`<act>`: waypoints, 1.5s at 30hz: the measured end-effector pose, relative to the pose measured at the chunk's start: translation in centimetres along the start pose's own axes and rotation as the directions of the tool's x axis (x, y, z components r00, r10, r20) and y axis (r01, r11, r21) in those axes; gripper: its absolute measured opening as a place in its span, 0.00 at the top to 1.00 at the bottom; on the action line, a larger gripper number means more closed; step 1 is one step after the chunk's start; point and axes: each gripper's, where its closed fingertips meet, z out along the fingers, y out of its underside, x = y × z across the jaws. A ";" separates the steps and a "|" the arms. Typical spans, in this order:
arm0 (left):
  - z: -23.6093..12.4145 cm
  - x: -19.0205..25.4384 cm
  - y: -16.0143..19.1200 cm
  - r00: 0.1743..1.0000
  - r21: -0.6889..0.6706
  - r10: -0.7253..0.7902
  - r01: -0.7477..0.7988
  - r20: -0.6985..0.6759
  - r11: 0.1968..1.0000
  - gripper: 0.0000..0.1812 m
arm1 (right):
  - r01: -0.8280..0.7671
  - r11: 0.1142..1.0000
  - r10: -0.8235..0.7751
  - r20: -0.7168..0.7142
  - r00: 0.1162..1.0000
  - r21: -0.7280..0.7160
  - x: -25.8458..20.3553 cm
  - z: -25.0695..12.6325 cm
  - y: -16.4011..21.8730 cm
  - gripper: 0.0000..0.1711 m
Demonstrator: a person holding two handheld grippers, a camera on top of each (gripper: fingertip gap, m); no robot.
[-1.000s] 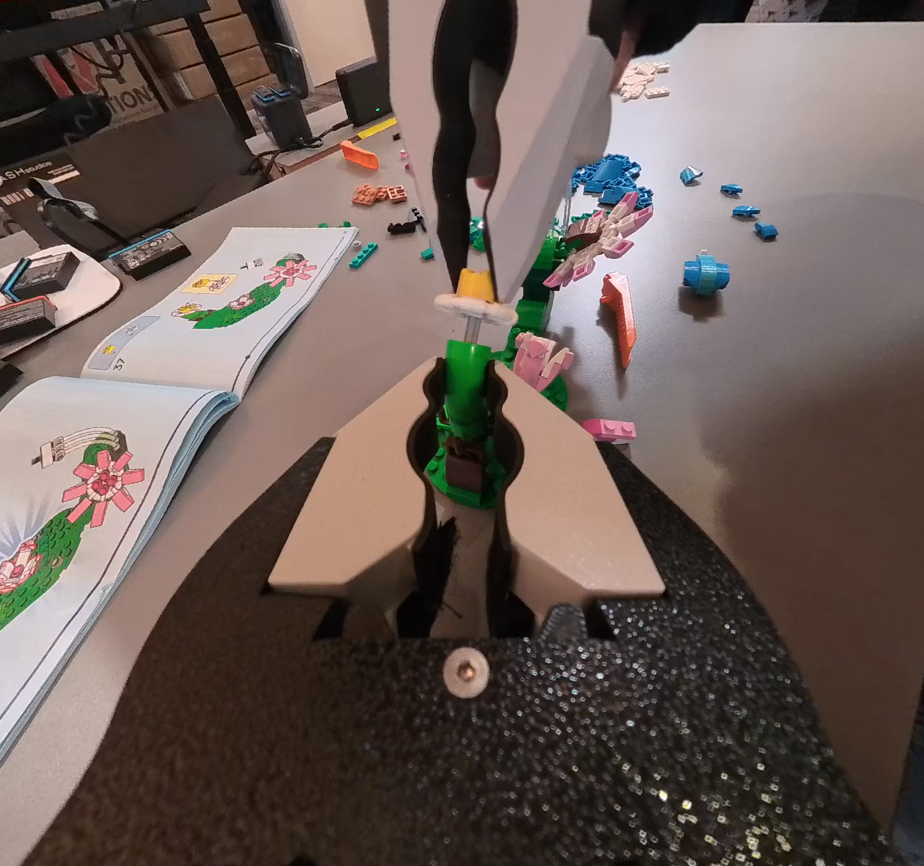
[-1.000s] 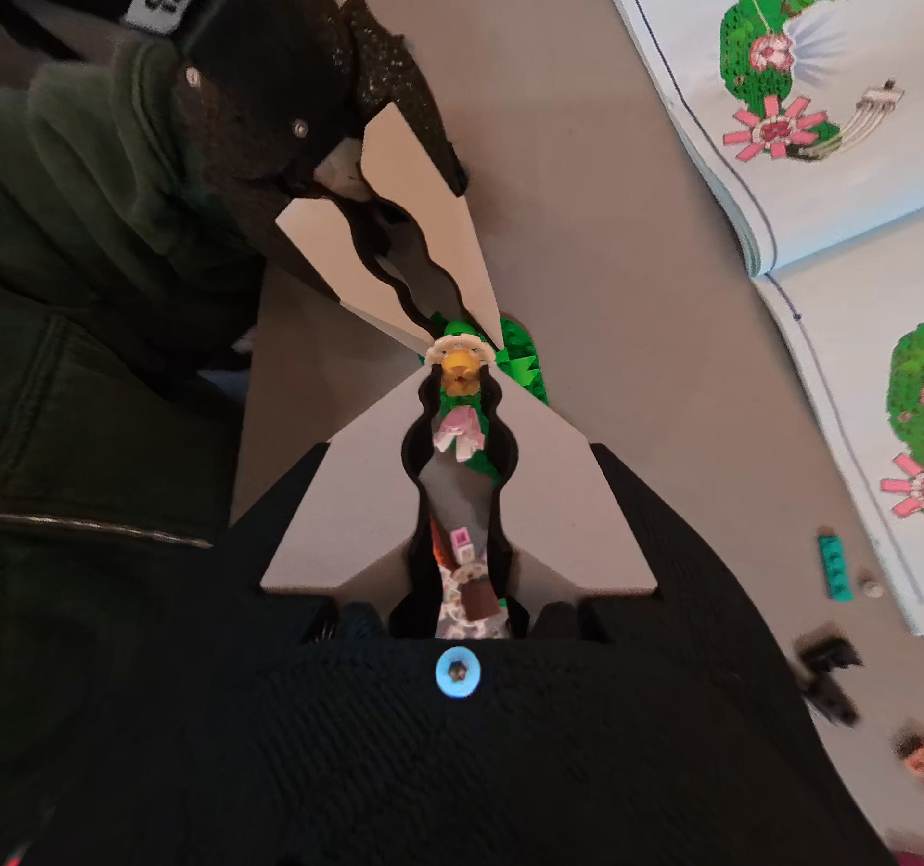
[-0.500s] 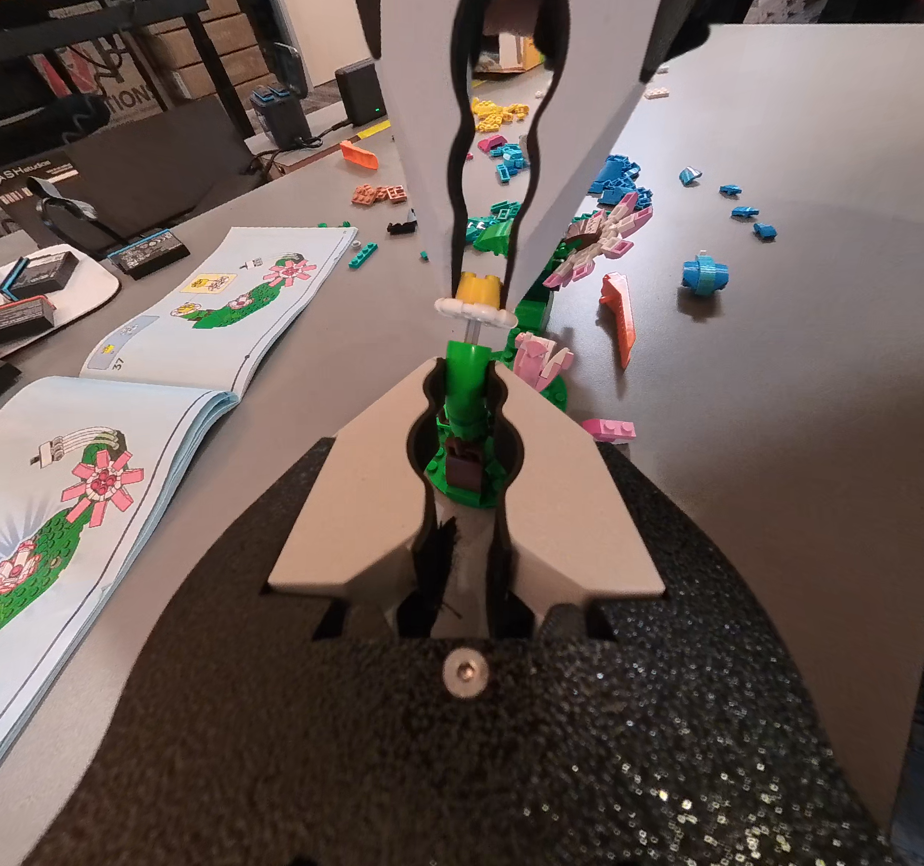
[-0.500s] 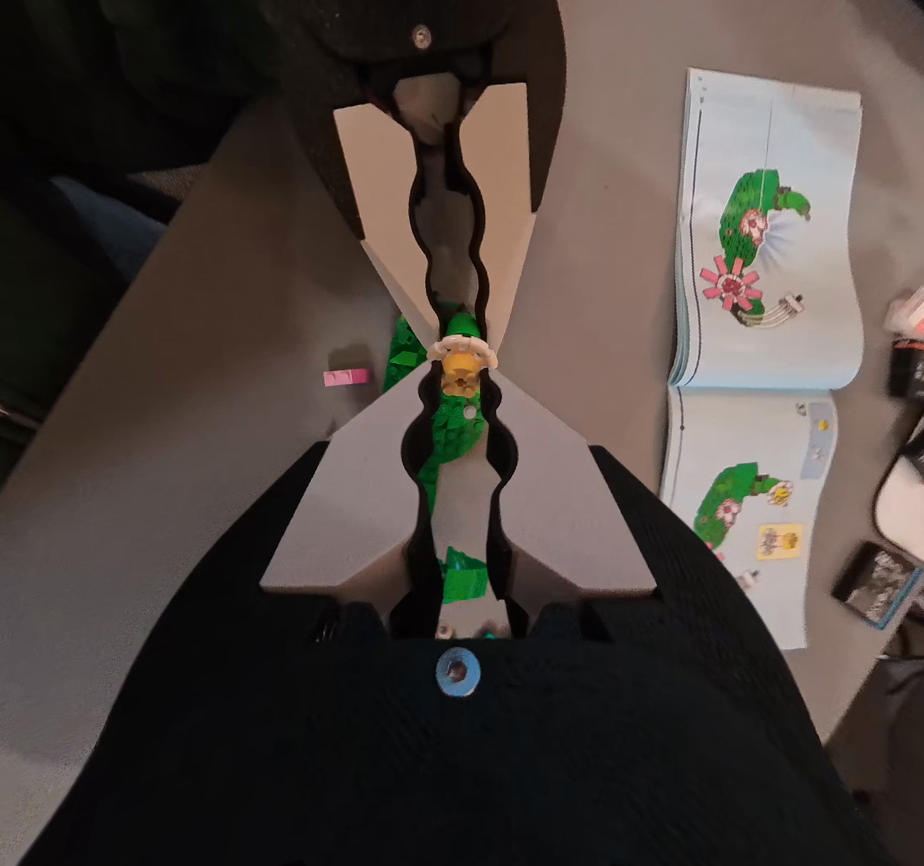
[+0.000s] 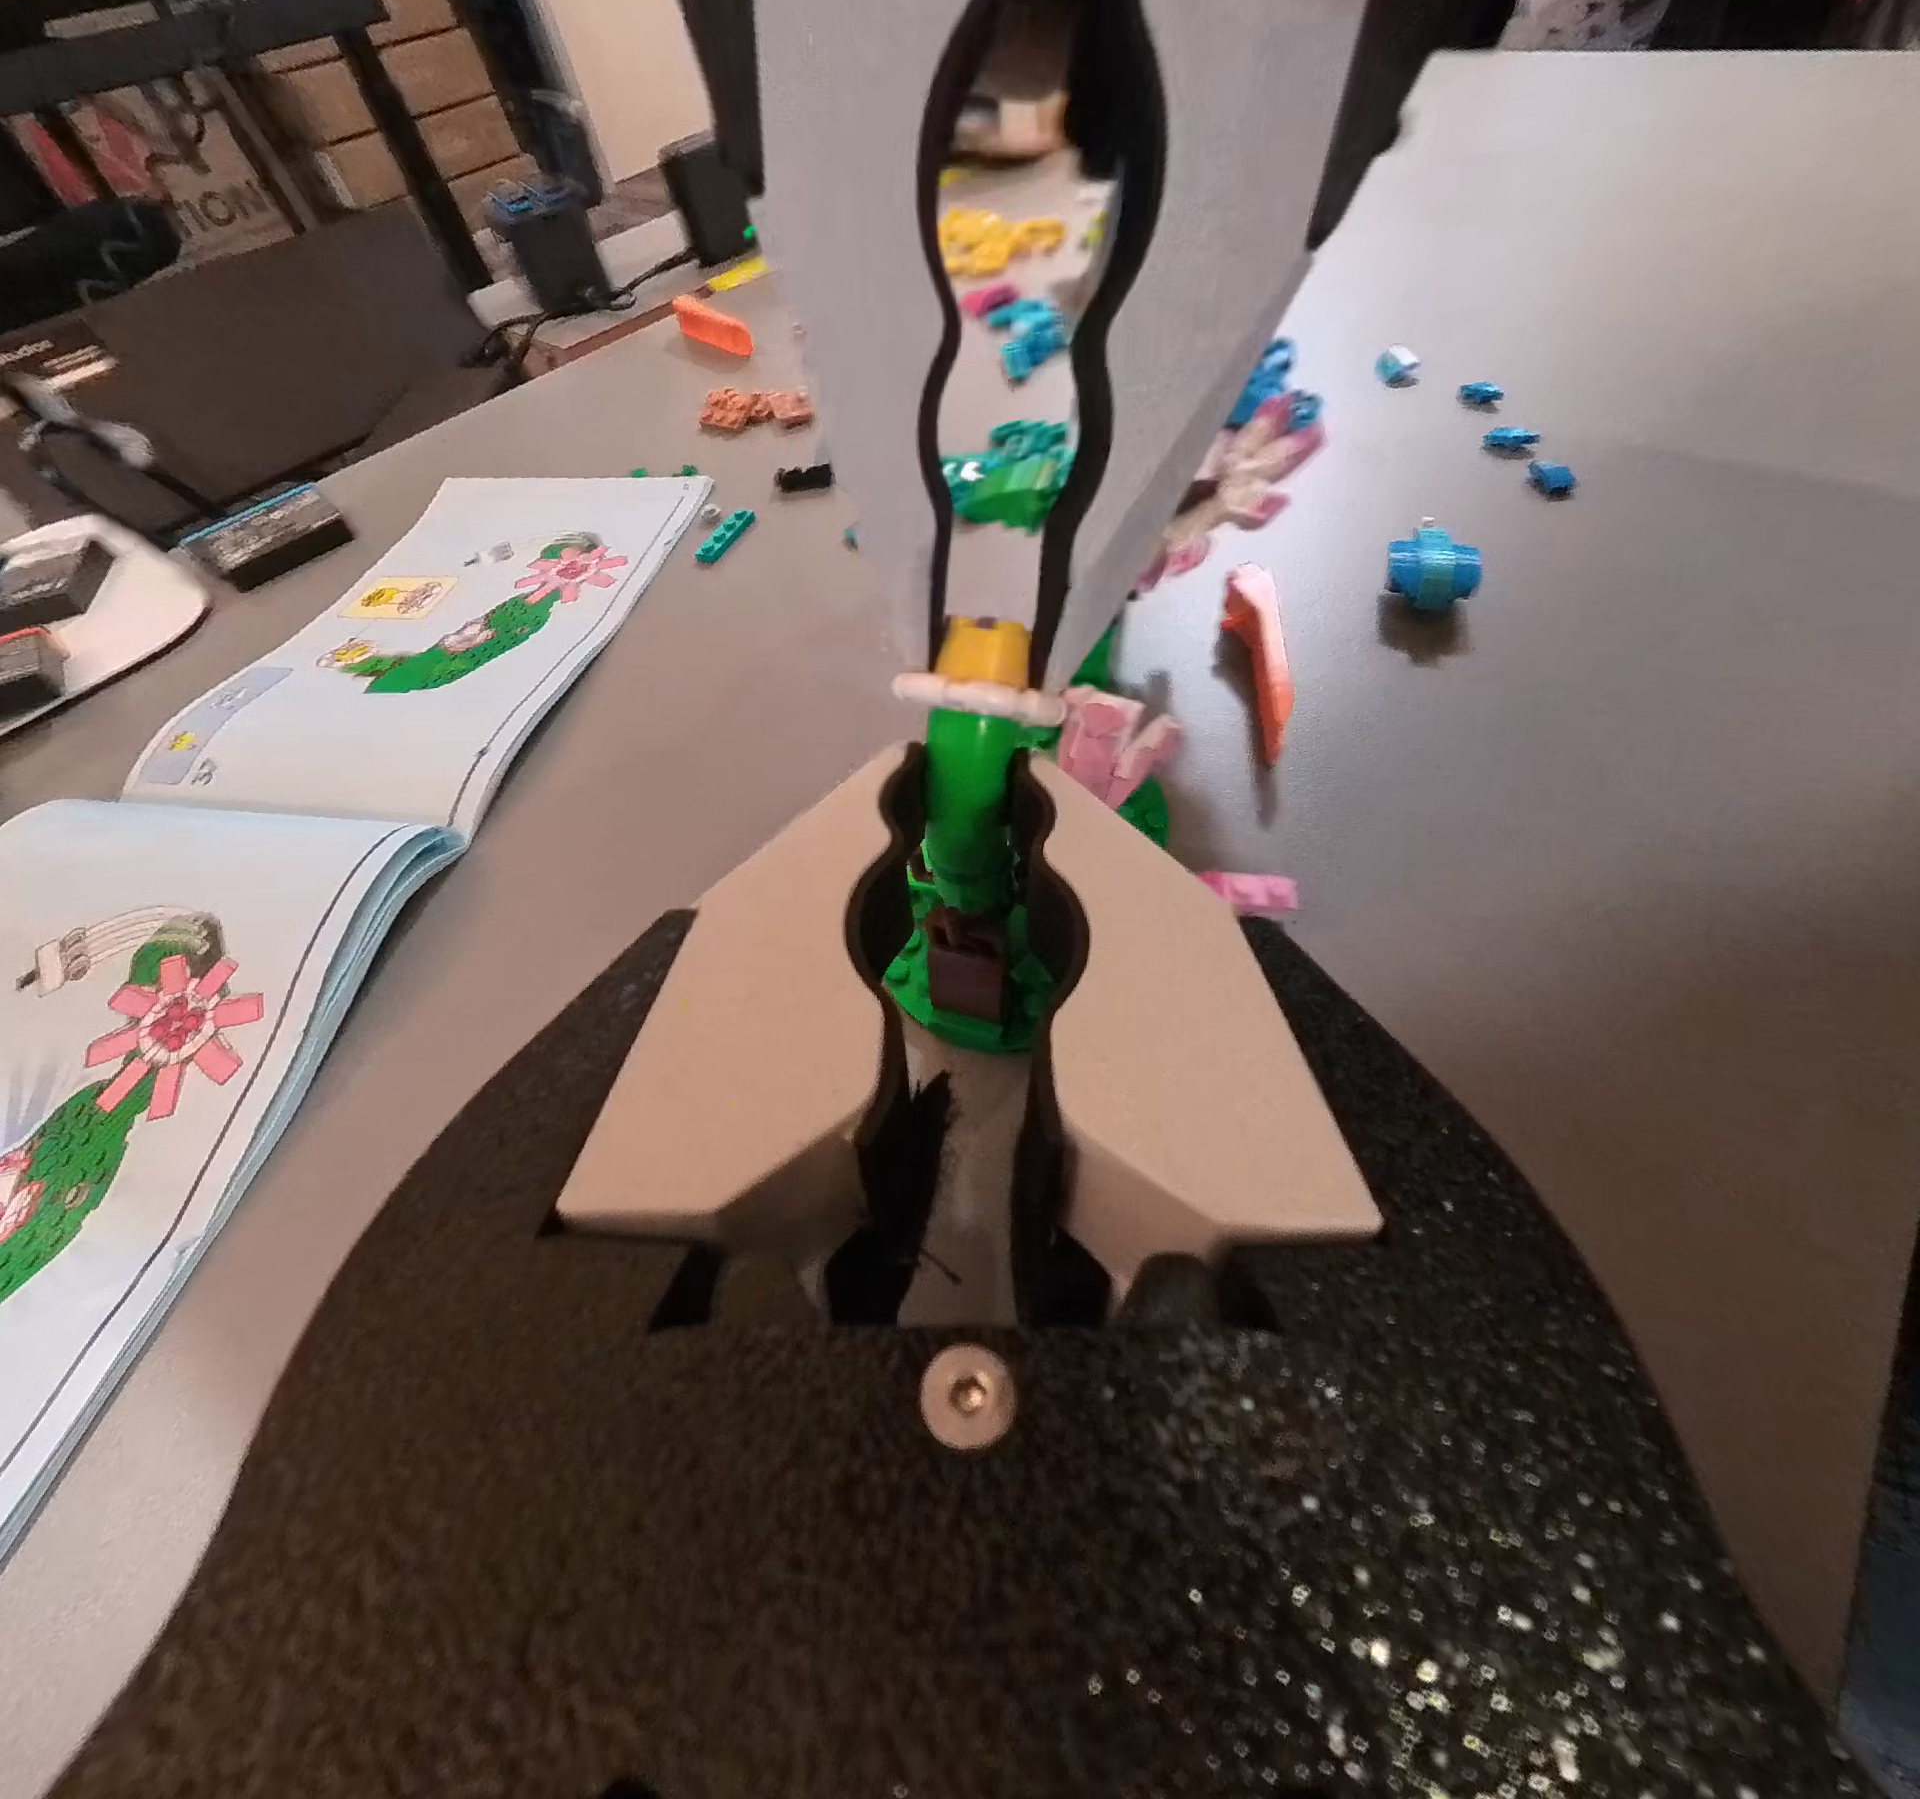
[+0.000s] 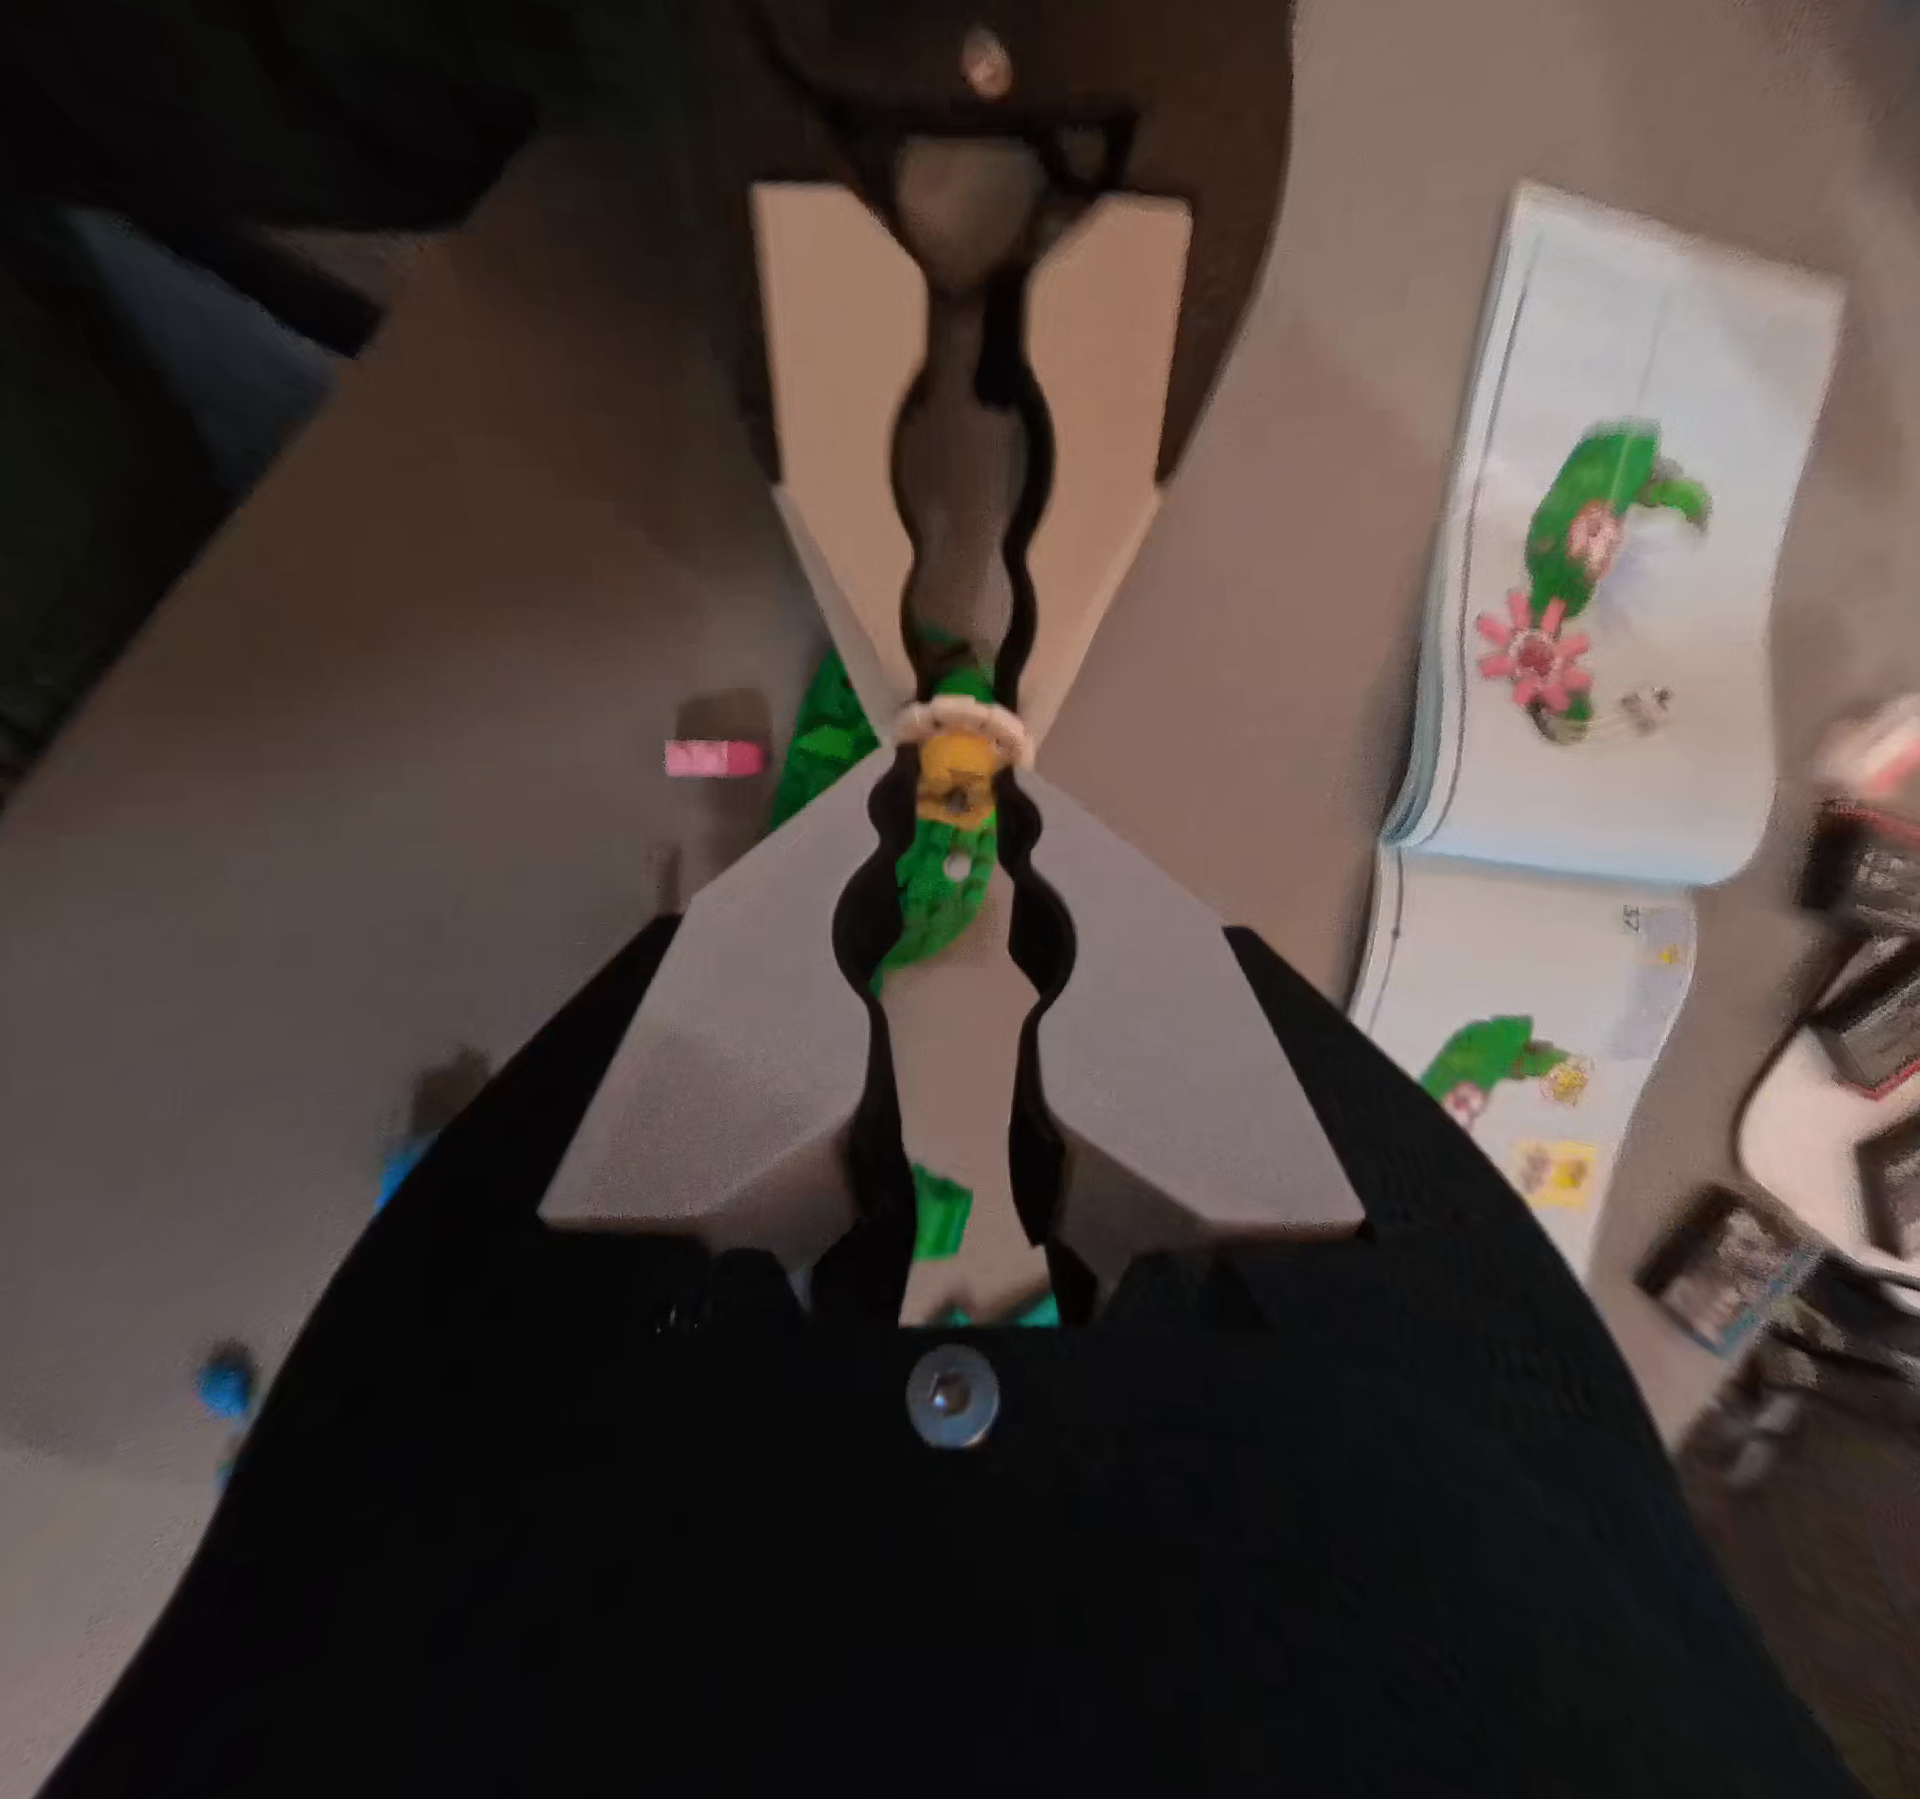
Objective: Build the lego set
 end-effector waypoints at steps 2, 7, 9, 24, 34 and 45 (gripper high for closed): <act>0.0 -0.1 0.0 1.000 0.002 -0.003 0.003 0.010 1.000 0.93 | 0.003 1.000 -0.003 0.002 1.000 0.005 0.1 0.0 -0.1 0.92; 0.0 -0.2 0.0 1.000 0.002 -0.002 0.002 0.013 1.000 0.93 | 0.058 0.998 -0.058 -0.023 0.998 -0.008 0.2 0.0 -0.1 0.92; 0.0 -0.4 0.0 1.000 0.002 0.000 0.000 0.024 1.000 0.93 | 0.029 1.000 -0.029 -0.037 0.999 0.004 0.3 0.0 0.0 0.92; -7.6 -6.8 -3.5 0.931 0.345 -0.187 0.071 0.314 0.936 0.69 | 0.003 0.840 0.466 -0.725 0.507 0.542 -3.2 -19.6 6.0 0.75; -13.9 -10.2 -4.4 0.639 0.549 -0.342 -0.151 0.689 0.822 0.67 | 0.157 0.737 0.669 -0.674 -0.315 0.658 -12.4 -25.5 25.9 0.78; -13.1 -10.5 -3.7 0.592 0.473 -0.291 -0.176 0.751 0.863 0.65 | 0.169 0.710 0.702 -0.668 -0.246 0.684 -12.1 -24.2 26.3 0.81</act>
